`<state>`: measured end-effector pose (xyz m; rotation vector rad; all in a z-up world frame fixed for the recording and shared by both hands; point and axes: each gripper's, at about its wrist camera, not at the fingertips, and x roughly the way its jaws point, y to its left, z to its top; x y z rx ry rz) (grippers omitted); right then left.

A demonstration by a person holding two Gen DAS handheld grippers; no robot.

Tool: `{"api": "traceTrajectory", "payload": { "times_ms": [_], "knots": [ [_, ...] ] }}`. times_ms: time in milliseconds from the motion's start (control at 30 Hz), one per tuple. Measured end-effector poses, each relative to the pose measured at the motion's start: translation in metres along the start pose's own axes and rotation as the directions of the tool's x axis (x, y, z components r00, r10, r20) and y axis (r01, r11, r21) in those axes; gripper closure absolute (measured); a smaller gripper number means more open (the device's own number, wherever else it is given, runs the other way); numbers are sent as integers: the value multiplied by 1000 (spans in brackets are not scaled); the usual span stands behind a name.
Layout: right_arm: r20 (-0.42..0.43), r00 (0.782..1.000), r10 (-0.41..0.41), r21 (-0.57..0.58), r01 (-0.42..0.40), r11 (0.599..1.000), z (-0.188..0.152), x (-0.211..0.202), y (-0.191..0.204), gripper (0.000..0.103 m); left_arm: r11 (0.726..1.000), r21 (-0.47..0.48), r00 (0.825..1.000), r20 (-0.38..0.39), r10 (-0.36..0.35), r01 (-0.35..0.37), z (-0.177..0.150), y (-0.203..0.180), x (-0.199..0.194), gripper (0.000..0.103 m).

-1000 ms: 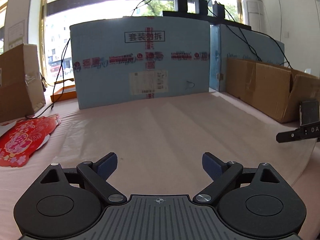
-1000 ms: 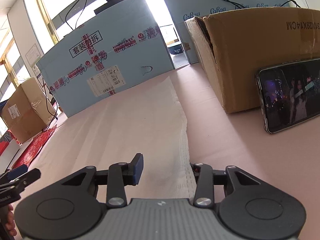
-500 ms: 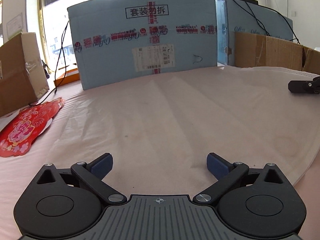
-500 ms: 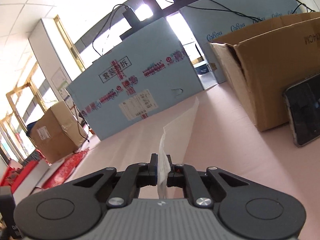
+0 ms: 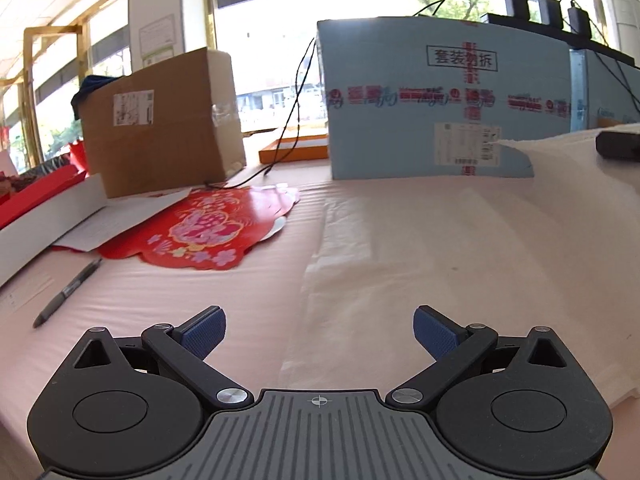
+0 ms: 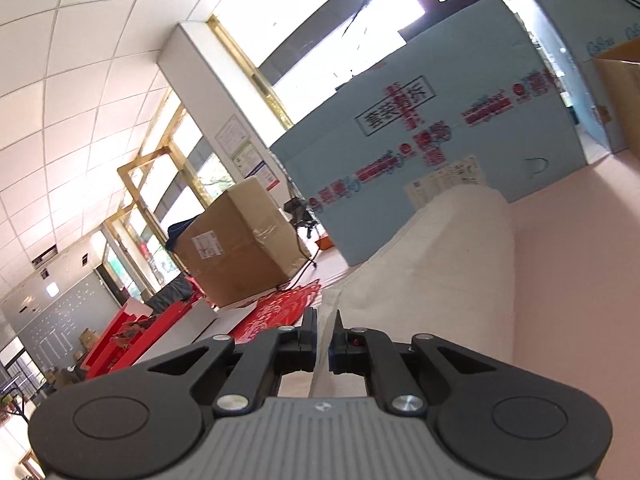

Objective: Fold shopping bag

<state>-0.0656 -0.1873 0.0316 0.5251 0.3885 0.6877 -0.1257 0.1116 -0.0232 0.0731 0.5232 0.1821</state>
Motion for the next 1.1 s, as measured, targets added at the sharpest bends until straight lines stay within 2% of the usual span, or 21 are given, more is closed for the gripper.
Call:
{"api": "traceTrajectory", "payload": {
  "times_ms": [233,433,667,767,833,900,1000,1100],
  "knots": [
    [-87,992,88,-51,-93,994,-11,56,41,98,1000,-31,1000,-25,-7,6,-13,7,6,2],
    [-211,970,124,-76,-143,987,-40,97,68,98,998,-63,1000,-11,-9,8,-15,11,3,2],
    [-247,957,149,-60,-169,984,-48,92,71,97,994,-108,1000,12,-15,16,-19,12,-13,2],
    [-261,952,160,-52,-180,982,-51,90,71,84,993,-120,1000,12,-12,13,-19,11,-17,2],
    [-271,948,168,-47,-187,981,-53,89,72,44,991,-135,1000,2,-6,7,-20,10,-19,2],
    [-280,944,175,-41,-194,980,-55,87,72,30,988,-153,1000,-3,-10,9,-21,11,-19,2],
    [-260,947,187,-32,-202,979,-43,69,66,26,978,-204,999,5,-38,38,-22,10,-23,2],
    [-232,958,165,-2,-171,985,-30,48,49,23,965,-254,997,34,-65,72,-21,9,-29,2]
  ]
}}
